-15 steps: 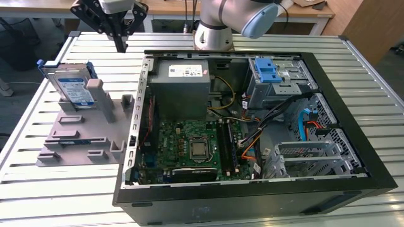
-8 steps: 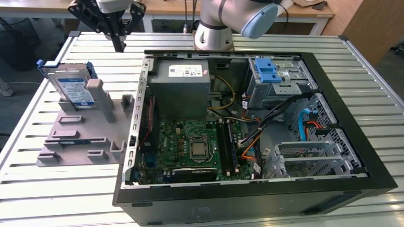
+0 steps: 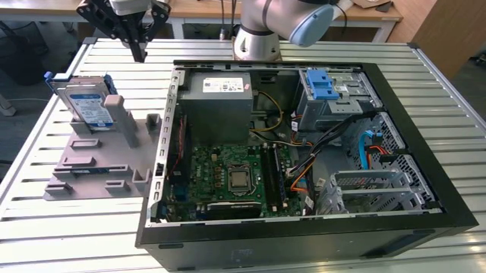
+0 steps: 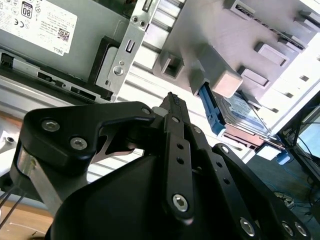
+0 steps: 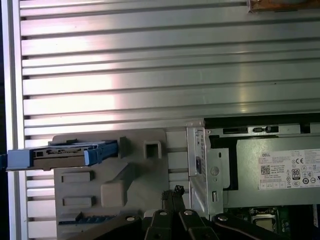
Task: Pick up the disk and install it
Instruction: 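Reach for the disk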
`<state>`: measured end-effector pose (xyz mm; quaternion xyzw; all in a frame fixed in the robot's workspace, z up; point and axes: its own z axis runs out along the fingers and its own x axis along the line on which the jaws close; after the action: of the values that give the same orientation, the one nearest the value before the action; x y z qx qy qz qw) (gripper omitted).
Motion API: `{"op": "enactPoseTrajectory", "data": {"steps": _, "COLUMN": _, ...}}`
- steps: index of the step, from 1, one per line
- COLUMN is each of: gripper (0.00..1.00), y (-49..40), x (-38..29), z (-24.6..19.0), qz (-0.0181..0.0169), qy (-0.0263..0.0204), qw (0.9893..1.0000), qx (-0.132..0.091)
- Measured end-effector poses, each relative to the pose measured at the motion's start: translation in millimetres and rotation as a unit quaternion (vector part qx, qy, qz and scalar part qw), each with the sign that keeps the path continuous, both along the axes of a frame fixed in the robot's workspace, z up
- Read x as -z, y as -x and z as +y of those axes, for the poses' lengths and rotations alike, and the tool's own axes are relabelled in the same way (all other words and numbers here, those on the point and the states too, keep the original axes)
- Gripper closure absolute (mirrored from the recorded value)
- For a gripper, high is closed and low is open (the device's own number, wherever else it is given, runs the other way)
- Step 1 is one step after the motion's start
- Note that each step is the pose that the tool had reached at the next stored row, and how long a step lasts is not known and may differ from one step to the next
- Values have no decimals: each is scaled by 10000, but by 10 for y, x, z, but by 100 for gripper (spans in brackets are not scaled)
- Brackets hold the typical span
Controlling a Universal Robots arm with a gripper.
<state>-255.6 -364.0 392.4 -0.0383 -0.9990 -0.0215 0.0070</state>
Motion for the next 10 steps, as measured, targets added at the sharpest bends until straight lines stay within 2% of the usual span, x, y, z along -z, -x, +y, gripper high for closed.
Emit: {"op": "enactPoseTrajectory", "data": {"steps": 10, "gripper": 89, "y": 155, "x": 1, "z": 49, "qz": 1, "qy": 0, "qw": 10000, "qx": 0}}
